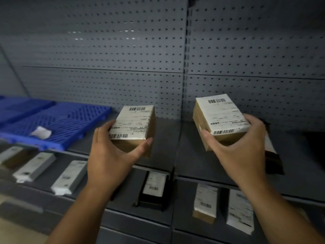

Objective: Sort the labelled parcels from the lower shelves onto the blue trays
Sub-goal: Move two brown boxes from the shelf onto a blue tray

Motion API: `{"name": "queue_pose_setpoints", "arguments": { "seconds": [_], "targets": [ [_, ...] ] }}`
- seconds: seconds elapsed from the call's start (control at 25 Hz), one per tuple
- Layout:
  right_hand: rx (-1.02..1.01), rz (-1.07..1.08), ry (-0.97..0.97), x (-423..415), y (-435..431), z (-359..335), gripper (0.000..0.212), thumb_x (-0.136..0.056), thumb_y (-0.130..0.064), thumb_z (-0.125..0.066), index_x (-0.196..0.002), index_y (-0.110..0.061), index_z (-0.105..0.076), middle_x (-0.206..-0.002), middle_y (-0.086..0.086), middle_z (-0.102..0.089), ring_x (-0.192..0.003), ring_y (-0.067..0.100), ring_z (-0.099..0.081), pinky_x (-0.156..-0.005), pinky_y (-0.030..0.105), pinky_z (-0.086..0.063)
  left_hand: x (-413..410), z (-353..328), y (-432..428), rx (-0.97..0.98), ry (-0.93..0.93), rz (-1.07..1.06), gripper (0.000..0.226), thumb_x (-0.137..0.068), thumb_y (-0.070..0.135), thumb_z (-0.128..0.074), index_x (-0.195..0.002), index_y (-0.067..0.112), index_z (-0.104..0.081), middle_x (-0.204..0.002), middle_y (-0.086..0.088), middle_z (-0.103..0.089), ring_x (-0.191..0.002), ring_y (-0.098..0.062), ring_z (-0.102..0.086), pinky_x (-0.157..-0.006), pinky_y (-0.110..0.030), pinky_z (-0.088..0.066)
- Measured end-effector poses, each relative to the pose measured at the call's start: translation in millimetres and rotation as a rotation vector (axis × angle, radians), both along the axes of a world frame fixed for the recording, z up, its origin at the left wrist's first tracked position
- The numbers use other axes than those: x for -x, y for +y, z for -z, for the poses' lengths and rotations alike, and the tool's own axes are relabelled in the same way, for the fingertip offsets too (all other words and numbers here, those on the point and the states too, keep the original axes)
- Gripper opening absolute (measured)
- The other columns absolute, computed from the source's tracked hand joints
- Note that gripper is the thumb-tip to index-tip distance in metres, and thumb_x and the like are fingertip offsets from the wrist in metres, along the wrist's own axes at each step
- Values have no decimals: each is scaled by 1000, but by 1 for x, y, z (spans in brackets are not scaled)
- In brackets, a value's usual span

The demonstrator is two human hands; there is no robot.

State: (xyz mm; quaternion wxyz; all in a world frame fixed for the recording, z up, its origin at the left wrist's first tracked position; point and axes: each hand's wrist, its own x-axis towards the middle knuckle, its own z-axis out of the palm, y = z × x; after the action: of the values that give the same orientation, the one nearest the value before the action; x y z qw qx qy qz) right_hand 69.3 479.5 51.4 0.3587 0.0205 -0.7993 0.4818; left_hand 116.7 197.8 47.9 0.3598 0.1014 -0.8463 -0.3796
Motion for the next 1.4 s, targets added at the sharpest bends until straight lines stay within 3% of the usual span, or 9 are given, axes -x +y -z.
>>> {"name": "queue_pose_setpoints", "arguments": {
  "seconds": [0.24, 0.36, 0.48, 0.68, 0.88, 1.04, 1.16, 1.4],
  "targets": [
    [-51, -191, 56, -8, -142, -12, 90, -60, -56, -91, -129, -31, -39, -124, -15, -43, -120, 8, -51, -93, 31, -52, -45, -10, -123, -2, 34, -149, 119, -46, 95, -68, -142, 31, -41, -129, 18, -48, -118, -2, -48, -93, -29, -45],
    [-54, -264, 67, -12, -219, -13, 87, -60, -61, -89, -125, -38, -37, -124, -17, -45, -118, 7, -53, -85, 26, -53, -60, -14, -192, 20, 39, -188, 119, -45, 96, -67, -142, 32, -40, -133, 15, -50, -121, -5, -50, -94, -34, -49],
    [-33, -316, 52, -13, -302, -13, 87, -58, -65, -87, -124, -41, -35, -121, -19, -44, -115, 4, -53, -75, 13, -45, -68, -19, -264, 12, 37, -163, 118, -48, 91, -72, -144, 30, -41, -135, 15, -49, -123, -3, -48, -96, -30, -47],
    [-27, -331, 36, -5, -401, -11, 97, -56, -72, -84, -131, -35, -36, -121, -22, -41, -114, 0, -49, -77, 12, -42, -57, -26, -363, 28, 50, -153, 118, -48, 93, -70, -145, 32, -39, -128, 23, -43, -119, 3, -43, -90, -24, -41],
    [-50, -297, 56, 27, -464, -10, 93, -57, -65, -88, -128, -35, -36, -121, -17, -41, -116, 7, -52, -83, 23, -50, -16, -29, -437, 20, 99, -143, 118, -48, 94, -70, -143, 31, -39, -126, 22, -43, -118, -1, -48, -95, -29, -47],
    [-16, -253, 16, 64, -498, -8, 98, -55, -70, -87, -130, -34, -35, -125, -13, -43, -116, 7, -52, -80, 21, -50, 30, -30, -472, 24, 75, -70, 121, -46, 95, -70, -143, 29, -41, -132, 14, -52, -120, -5, -54, -98, -35, -52],
    [-6, -202, -43, 82, -518, -3, 100, -54, -70, -88, -130, -35, -34, -127, -10, -43, -116, 10, -53, -82, 28, -56, 57, -28, -489, 24, 54, 9, 121, -47, 92, -71, -144, 28, -40, -134, 12, -52, -121, -6, -53, -99, -37, -53],
    [37, -47, -104, 89, -535, 2, 99, -48, -78, -85, -124, -39, -36, -124, -13, -42, -112, 3, -54, -79, 15, -46, 109, -19, -500, -10, 16, 167, 119, -50, 87, -74, -145, 25, -37, -131, 15, -45, -125, -9, -50, -101, -41, -53]
  ]
}}
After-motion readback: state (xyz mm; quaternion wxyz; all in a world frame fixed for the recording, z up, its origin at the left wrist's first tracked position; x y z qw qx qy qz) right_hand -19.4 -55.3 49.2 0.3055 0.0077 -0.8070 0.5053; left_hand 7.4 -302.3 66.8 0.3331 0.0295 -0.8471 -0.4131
